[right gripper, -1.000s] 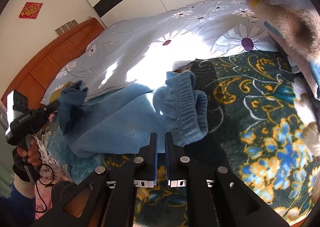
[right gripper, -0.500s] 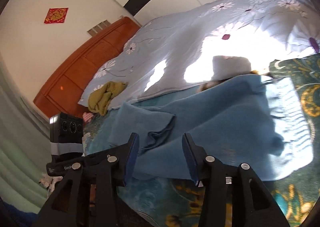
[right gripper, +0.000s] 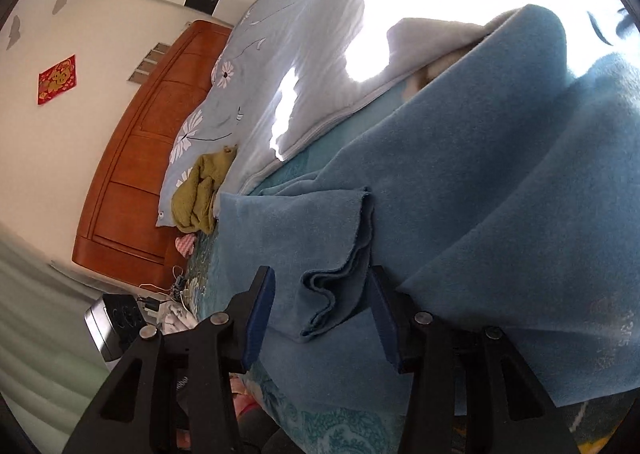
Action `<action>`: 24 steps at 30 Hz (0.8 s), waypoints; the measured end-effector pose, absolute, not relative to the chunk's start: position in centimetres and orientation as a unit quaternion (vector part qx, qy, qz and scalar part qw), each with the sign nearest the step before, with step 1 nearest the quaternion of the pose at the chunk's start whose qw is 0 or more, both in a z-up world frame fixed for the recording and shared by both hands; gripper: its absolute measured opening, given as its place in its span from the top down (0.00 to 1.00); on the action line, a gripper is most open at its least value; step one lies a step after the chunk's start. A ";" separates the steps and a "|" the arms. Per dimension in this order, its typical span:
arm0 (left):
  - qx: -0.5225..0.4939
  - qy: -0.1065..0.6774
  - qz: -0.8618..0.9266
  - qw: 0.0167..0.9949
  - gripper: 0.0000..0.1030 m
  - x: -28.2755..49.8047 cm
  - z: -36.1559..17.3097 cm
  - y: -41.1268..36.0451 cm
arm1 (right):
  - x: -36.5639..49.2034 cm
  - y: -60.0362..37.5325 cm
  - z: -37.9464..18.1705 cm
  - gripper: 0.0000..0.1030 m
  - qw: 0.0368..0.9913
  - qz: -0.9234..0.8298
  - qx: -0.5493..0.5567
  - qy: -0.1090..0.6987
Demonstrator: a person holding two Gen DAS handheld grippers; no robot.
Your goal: Fold clothes
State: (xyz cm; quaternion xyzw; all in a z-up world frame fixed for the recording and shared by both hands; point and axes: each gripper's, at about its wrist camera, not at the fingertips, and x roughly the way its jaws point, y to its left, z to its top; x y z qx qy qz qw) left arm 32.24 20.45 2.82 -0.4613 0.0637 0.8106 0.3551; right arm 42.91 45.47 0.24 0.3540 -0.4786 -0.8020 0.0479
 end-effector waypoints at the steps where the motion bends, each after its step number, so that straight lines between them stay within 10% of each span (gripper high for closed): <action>1: -0.463 0.061 0.810 0.355 0.40 32.2 2.8 20.3 | 42.7 45.3 0.2 0.52 0.054 -0.800 0.354 -0.481; 7: -0.479 0.010 0.800 0.362 0.40 31.4 2.7 19.2 | 41.8 45.3 0.4 0.58 0.071 -0.802 0.336 -0.488; 9: -0.485 -0.011 0.796 0.363 0.40 31.2 2.7 18.6 | 41.5 45.3 0.5 0.93 0.078 -0.805 0.333 -0.484; 24: -0.461 -0.077 0.787 0.403 0.39 23.3 6.3 19.7 | 42.5 45.7 3.9 0.95 0.079 -0.864 0.316 -0.384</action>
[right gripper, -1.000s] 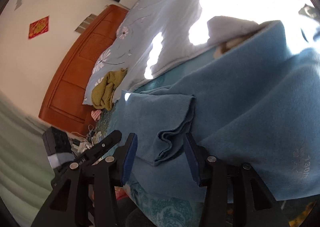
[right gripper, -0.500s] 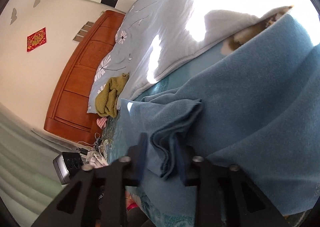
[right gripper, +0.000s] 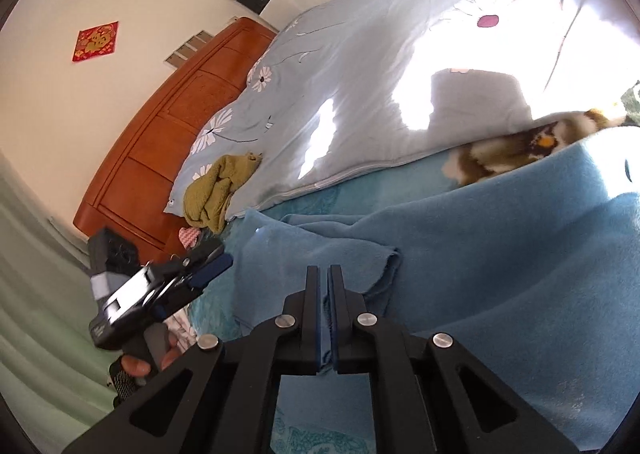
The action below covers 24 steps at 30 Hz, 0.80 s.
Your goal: Fold clothes
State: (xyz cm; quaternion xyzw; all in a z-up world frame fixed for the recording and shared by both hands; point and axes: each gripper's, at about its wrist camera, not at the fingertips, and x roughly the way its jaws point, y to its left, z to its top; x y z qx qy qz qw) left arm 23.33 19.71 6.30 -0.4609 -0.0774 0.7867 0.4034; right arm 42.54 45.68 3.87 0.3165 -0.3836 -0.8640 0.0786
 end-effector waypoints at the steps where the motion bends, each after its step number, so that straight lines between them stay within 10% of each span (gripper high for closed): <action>1: -0.467 -0.081 0.781 0.406 0.39 22.4 6.0 20.1 | 42.3 45.2 4.4 0.95 0.087 -0.869 0.317 -0.369; 17: -0.534 -0.155 0.732 0.394 0.39 18.1 1.0 18.7 | 41.5 45.0 -0.2 0.99 0.082 -0.836 0.397 -0.370; 21: -0.533 -0.159 0.739 0.379 0.38 20.2 2.9 17.6 | 44.7 45.7 2.2 0.95 0.076 -0.858 0.364 -0.355; 24: -0.520 -0.187 0.736 0.392 0.34 22.7 4.0 16.5 | 49.5 47.1 3.8 0.72 0.016 -0.880 0.334 -0.337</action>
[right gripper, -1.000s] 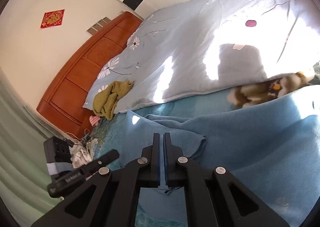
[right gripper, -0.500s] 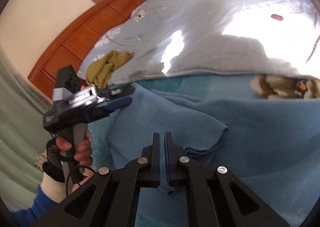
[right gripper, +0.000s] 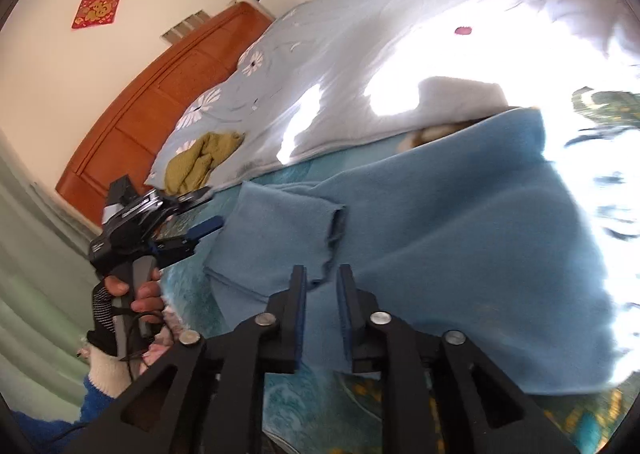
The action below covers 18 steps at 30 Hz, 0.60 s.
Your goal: Fold clothes
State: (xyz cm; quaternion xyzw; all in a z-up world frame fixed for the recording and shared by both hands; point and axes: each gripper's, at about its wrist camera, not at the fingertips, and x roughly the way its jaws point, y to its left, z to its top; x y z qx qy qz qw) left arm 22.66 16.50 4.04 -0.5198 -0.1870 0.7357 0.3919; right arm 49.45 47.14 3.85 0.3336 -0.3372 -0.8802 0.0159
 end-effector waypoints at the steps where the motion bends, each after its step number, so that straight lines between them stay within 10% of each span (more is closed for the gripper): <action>1: -0.514 -0.185 0.738 0.396 0.30 23.7 4.4 16.5 | 51.4 47.8 4.3 0.64 -0.011 -0.887 0.321 -0.333; 5: -0.484 -0.060 0.758 0.434 0.21 28.1 6.3 20.4 | 59.2 51.1 5.1 0.53 -0.126 -0.886 0.268 -0.356; 7: -0.465 -0.033 0.751 0.468 0.21 29.9 6.7 22.9 | 62.0 52.7 4.5 0.32 -0.191 -0.871 0.247 -0.379; 18: -0.500 0.077 0.695 0.510 0.20 37.1 3.0 28.4 | 60.0 54.8 0.5 0.32 -0.160 -0.827 0.235 -0.485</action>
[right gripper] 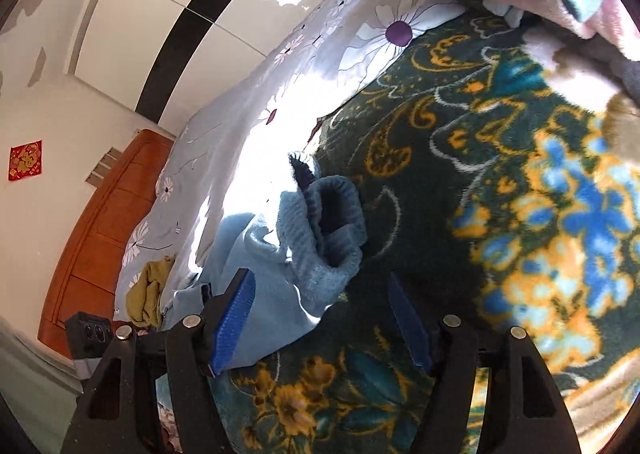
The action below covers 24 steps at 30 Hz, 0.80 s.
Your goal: Fold clothes
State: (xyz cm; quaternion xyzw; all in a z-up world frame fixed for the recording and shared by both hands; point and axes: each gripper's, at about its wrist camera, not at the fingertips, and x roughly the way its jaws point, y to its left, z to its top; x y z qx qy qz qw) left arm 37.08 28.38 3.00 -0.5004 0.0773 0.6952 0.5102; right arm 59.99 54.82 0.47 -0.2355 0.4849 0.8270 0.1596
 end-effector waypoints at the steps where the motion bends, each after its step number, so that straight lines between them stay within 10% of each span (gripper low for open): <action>1: -0.503 0.074 0.695 0.509 0.20 37.0 3.0 28.3 | 59.3 54.8 0.5 0.32 0.152 0.829 -0.236 0.483; 9: -0.512 0.023 0.679 0.526 0.18 36.6 3.3 26.6 | 57.3 55.1 1.0 0.32 0.136 0.821 -0.210 0.514; 14: -0.515 -0.067 0.678 0.520 0.18 34.4 4.4 22.6 | 56.5 55.2 2.2 0.78 0.138 0.828 -0.225 0.495; 24: -0.471 -0.194 0.723 0.468 0.18 28.7 5.3 11.1 | 50.7 50.3 10.7 0.79 0.115 0.892 -0.248 0.360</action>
